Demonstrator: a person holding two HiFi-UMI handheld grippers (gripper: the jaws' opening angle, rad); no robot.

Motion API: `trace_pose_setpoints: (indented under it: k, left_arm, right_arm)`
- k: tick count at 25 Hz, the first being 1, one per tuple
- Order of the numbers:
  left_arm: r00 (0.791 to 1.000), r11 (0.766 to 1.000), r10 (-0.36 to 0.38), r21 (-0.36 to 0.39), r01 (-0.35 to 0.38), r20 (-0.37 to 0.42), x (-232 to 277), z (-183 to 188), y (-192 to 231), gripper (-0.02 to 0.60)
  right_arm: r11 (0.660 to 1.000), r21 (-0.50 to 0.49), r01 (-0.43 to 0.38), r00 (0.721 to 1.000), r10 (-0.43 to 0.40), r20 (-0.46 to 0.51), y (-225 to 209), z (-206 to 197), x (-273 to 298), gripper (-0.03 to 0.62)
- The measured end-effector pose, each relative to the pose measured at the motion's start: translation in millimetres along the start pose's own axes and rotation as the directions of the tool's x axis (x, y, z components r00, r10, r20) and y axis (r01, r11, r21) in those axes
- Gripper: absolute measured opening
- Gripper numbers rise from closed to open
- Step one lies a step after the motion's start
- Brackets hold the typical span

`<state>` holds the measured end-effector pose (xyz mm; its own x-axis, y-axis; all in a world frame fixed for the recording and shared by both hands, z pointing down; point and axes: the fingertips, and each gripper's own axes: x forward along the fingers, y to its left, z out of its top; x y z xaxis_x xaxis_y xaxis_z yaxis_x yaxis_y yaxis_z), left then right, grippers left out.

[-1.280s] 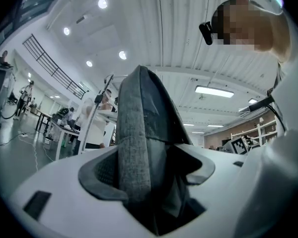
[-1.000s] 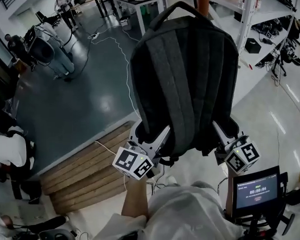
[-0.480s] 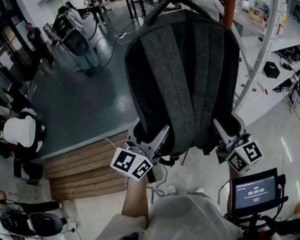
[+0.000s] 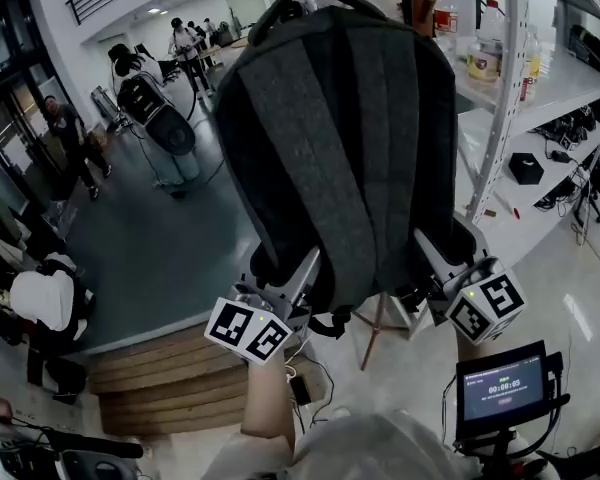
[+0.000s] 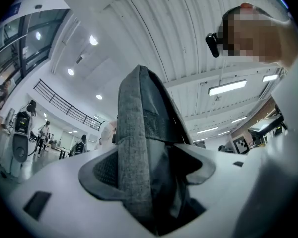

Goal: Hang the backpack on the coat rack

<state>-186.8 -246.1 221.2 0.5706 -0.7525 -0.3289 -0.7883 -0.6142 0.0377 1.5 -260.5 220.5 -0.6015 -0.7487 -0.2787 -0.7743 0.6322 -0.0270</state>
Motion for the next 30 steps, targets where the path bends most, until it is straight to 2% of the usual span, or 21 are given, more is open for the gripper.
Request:
trace_pose_setpoints:
  k: [5, 11, 18, 30]
  left_arm:
    - [0.998, 0.998, -0.061, 0.015, 0.061, 0.017, 43.0, 21.8, -17.5, 0.319]
    - [0.988, 0.988, -0.155, -0.004, 0.155, 0.018, 94.4, 2.4, -51.5, 0.319]
    - [0.977, 0.975, -0.213, -0.065, 0.213, 0.005, 121.9, -22.6, -67.1, 0.319]
    - [0.971, 0.963, -0.236, -0.141, 0.228, -0.041, 137.3, -48.5, -61.7, 0.319]
  right_arm:
    - [0.999, -0.021, 0.046, 0.998, -0.045, 0.038, -29.8, 36.5, -6.5, 0.222]
    - [0.991, -0.038, 0.131, 0.990, -0.129, 0.055, -79.0, 45.6, -40.0, 0.222]
    - [0.979, -0.054, 0.197, 0.980, -0.196, 0.022, -106.9, 40.0, -60.6, 0.222]
    - [0.973, -0.033, 0.229, 0.972, -0.231, -0.047, -122.3, 22.3, -61.6, 0.221]
